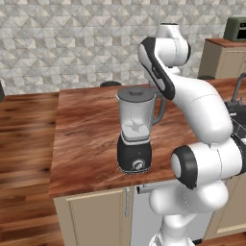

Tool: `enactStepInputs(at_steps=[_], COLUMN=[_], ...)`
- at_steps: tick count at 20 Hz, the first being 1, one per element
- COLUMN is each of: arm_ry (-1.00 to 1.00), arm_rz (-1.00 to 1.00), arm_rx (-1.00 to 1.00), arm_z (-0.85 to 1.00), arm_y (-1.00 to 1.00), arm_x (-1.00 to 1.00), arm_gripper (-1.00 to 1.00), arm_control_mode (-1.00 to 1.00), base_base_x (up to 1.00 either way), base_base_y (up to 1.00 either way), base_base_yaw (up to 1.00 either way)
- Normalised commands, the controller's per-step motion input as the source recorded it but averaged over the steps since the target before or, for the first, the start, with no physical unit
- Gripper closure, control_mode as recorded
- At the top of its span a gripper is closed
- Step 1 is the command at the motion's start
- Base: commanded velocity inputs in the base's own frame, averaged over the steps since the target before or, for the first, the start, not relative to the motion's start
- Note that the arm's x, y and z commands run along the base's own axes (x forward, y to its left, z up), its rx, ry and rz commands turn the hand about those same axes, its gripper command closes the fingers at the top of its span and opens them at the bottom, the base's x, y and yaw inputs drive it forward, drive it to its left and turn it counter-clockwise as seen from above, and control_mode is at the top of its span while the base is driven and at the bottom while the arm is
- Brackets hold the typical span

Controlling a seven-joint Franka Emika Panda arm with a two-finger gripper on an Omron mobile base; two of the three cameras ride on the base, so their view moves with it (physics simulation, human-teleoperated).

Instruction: Close the lid blender by securely placing the lid on top.

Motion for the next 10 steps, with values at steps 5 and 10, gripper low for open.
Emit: enactStepInputs(at_steps=[5, 10], arm_ry=[-0.01, -0.10], arm_rz=[-0.01, -0.01], arm_rx=[0.00, 0.00], arm_z=[0.03, 0.37], arm_y=[-0.12, -0.06], arm_x=[0.00, -0.02], arm_gripper=[-1.00, -1.00], arm_control_mode=[-1.00, -1.00], base_base_x=[0.00, 0.00], base_base_y=[0.00, 0.00], base_base_yaw=[0.00, 0.00])
